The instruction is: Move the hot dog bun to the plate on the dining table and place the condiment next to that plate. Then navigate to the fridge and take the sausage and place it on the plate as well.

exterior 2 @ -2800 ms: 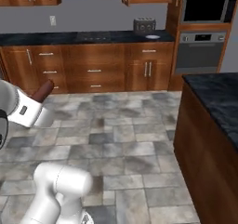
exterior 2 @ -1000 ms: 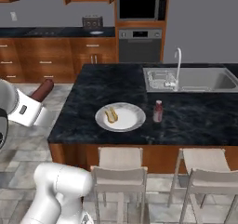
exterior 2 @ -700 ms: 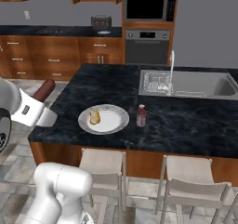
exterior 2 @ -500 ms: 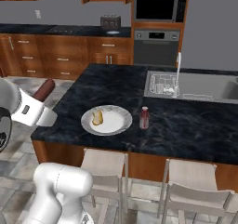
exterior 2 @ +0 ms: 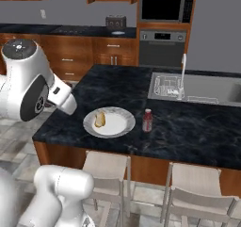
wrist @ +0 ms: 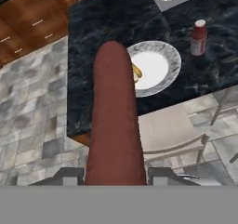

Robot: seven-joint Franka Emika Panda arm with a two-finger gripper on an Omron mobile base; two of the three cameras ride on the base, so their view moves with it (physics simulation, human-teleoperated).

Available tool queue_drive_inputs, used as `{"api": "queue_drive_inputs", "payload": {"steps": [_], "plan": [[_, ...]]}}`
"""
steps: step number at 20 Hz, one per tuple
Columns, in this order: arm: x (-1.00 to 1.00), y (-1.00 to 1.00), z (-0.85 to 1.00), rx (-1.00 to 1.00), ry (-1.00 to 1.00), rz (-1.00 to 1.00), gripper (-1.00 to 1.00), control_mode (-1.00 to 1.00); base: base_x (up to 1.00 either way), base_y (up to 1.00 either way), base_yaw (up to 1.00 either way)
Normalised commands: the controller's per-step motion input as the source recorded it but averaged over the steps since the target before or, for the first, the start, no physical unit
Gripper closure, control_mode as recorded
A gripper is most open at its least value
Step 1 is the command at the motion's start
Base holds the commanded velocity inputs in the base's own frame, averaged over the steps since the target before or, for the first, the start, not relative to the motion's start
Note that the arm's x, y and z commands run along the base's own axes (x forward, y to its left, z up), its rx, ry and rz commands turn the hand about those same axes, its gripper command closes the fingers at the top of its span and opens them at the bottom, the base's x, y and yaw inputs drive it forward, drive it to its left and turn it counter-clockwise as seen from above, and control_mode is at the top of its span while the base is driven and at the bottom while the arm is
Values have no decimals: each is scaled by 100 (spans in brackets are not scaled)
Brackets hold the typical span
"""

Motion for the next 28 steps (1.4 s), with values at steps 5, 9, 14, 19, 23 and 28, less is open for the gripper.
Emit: {"api": "queue_drive_inputs", "payload": {"steps": [5, 9, 14, 19, 23, 28], "plan": [[87, -14, -36, 0, 38, -5, 100, -100, 0, 0, 0], [21, -13, -65, 0, 12, -4, 100, -100, 0, 0, 0], [48, -8, -57, -1, 15, 0, 100, -100, 0, 0, 0], [69, -20, -50, 0, 7, -1, 100, -100, 0, 0, 0], [71, -27, -46, 0, 6, -2, 100, -100, 0, 0, 0], [70, -23, -50, 0, 4, -2, 100, -100, 0, 0, 0]]}}
